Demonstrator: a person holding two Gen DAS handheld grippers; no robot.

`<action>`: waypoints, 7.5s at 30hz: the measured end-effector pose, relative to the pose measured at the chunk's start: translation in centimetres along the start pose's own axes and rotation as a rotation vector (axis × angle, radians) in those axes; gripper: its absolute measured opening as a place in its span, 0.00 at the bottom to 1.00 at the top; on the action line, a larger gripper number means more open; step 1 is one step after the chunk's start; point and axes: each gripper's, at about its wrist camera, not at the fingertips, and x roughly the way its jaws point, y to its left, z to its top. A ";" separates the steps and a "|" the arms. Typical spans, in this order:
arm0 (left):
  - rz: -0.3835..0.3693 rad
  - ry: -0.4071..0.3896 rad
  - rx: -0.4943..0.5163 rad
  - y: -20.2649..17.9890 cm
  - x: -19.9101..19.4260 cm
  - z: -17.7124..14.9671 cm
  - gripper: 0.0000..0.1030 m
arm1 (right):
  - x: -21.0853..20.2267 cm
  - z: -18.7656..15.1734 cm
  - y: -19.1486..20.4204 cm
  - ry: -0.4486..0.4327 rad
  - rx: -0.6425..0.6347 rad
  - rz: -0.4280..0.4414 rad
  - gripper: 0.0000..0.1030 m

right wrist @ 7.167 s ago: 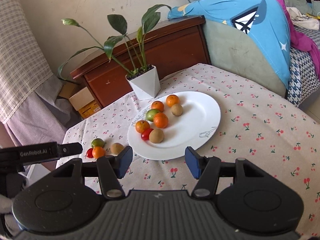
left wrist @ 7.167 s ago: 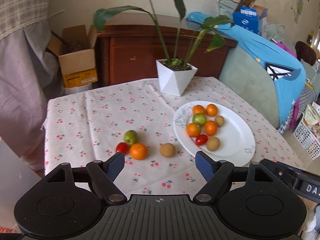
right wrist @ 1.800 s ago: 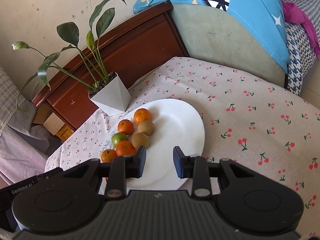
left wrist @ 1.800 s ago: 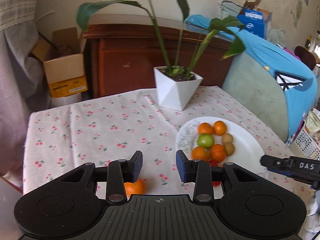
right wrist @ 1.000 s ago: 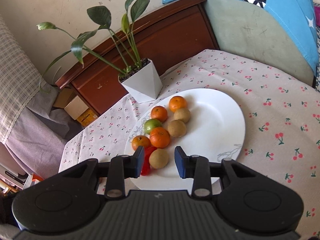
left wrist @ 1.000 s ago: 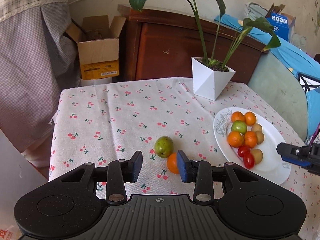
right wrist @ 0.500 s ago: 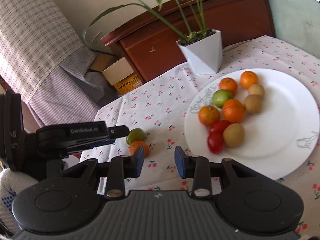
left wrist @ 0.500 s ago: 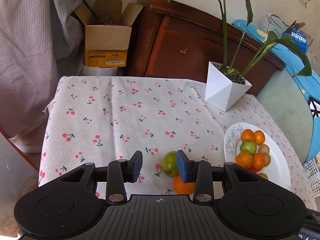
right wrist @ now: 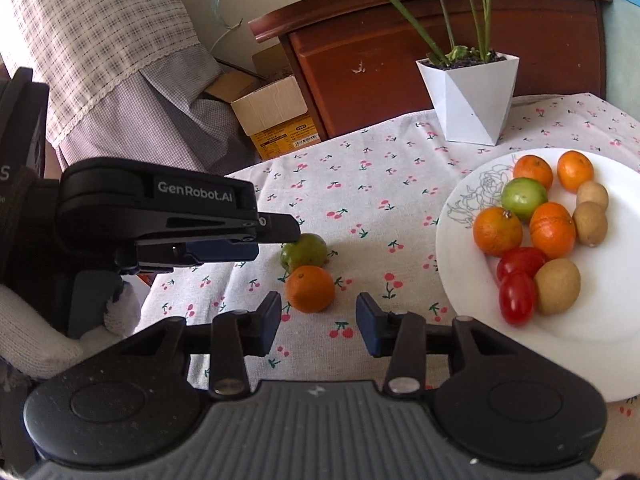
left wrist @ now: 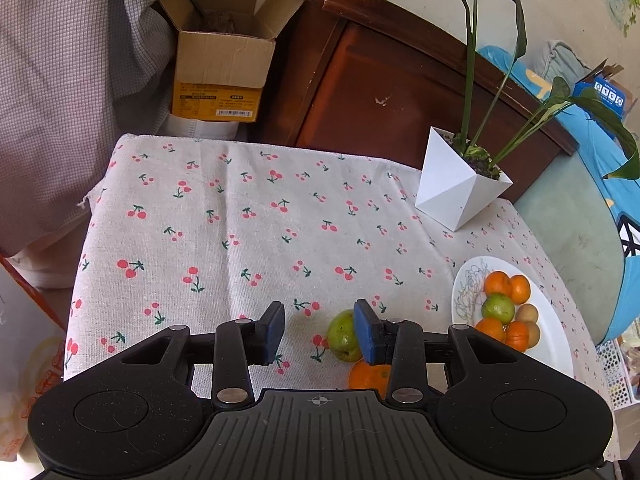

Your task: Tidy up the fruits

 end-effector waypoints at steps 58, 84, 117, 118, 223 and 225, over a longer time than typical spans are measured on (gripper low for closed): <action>-0.257 -0.076 0.301 -15.2 0.1 -3.9 0.24 | -11.5 0.5 -12.7 -0.228 0.324 -0.324 0.27; -0.237 -0.037 0.391 -16.9 0.3 -5.9 0.48 | -12.3 0.7 -13.5 -0.200 0.422 -0.387 0.37; 0.067 0.088 0.366 -14.5 -3.1 -6.4 0.87 | -13.7 -0.8 -9.5 -0.043 0.364 -0.501 0.68; 0.072 0.092 0.363 -14.4 -2.9 -6.4 0.87 | -13.6 -0.8 -9.5 -0.038 0.365 -0.499 0.69; 0.343 0.123 0.249 -3.7 -5.4 -9.0 0.90 | -6.7 -7.8 1.1 -0.092 -0.050 -0.468 0.99; 0.342 0.125 0.254 -3.7 -5.4 -9.1 0.90 | -6.8 -7.8 1.0 -0.094 -0.047 -0.462 0.99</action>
